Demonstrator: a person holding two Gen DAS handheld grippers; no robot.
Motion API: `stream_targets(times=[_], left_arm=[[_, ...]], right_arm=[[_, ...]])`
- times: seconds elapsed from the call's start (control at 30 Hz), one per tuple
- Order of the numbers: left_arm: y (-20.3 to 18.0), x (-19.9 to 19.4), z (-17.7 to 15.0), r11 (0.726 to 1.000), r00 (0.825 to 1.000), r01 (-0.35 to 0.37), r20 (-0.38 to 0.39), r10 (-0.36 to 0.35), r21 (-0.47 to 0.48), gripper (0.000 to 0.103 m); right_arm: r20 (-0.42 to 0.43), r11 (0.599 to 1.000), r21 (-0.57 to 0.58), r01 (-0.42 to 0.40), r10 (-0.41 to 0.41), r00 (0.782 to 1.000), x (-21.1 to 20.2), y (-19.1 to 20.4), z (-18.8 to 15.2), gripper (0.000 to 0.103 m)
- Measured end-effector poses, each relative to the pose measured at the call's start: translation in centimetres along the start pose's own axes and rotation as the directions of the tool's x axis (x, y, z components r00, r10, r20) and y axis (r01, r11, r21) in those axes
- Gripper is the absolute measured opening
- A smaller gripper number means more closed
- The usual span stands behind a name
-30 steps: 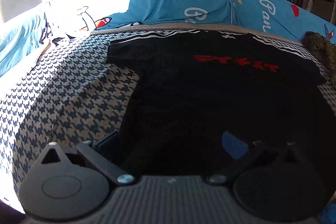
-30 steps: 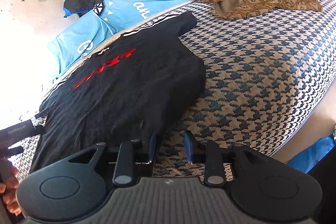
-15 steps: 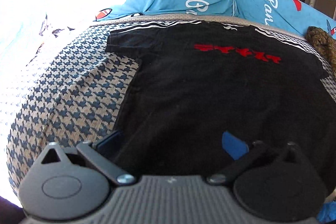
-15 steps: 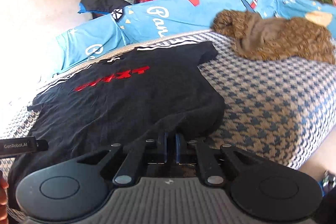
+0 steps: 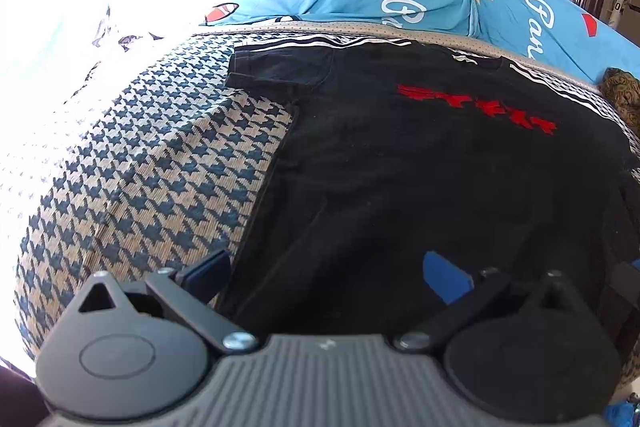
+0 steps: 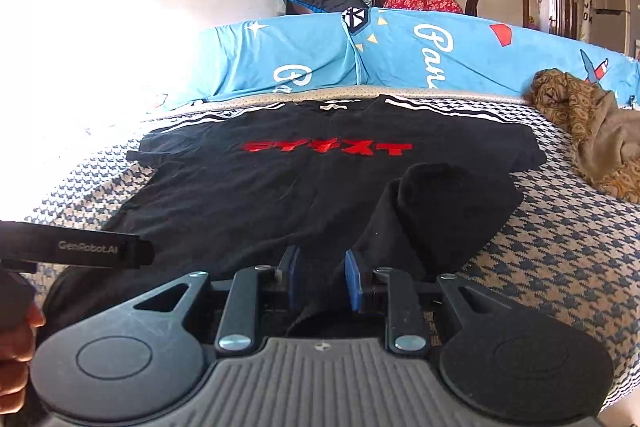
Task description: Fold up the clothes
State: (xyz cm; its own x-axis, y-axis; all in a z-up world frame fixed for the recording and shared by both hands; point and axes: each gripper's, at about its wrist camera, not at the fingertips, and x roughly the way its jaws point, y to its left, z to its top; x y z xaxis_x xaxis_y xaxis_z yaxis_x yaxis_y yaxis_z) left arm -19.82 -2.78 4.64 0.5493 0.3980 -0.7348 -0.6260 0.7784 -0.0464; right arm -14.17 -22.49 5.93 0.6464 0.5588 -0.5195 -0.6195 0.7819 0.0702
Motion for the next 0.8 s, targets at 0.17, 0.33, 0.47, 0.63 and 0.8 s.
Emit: stream_targets(times=[0.17,0.33,0.47,0.63,0.8], left_arm=[[-0.4,-0.1,-0.1,1.0,1.0,0.005,0.007,-0.005,0.018,0.103],[-0.7,-0.2,-0.3,1.0,1.0,0.001,0.009,-0.002,0.031,0.103],[-0.6,-0.1,-0.4,1.0,1.0,-0.003,0.003,0.003,0.031,0.103],[-0.6,0.2,-0.4,1.0,1.0,-0.01,-0.004,0.01,0.029,0.103],[-0.5,0.3,-0.4,0.999,1.0,-0.011,-0.01,0.011,0.03,0.103]], right_arm=[[0.045,0.994,0.091,0.059,-0.063,0.997,-2.9,-1.9,-0.3,0.024],[-0.009,0.957,0.242,0.162,-0.165,0.986,-1.9,-5.6,-0.5,0.024],[0.003,0.958,0.236,0.164,-0.17,0.985,-1.1,-6.3,0.1,0.024],[0.004,0.972,0.197,0.125,-0.128,0.992,0.5,-6.2,0.7,0.024],[-0.012,0.981,0.145,0.126,-0.126,0.992,2.2,-5.8,0.8,0.024]])
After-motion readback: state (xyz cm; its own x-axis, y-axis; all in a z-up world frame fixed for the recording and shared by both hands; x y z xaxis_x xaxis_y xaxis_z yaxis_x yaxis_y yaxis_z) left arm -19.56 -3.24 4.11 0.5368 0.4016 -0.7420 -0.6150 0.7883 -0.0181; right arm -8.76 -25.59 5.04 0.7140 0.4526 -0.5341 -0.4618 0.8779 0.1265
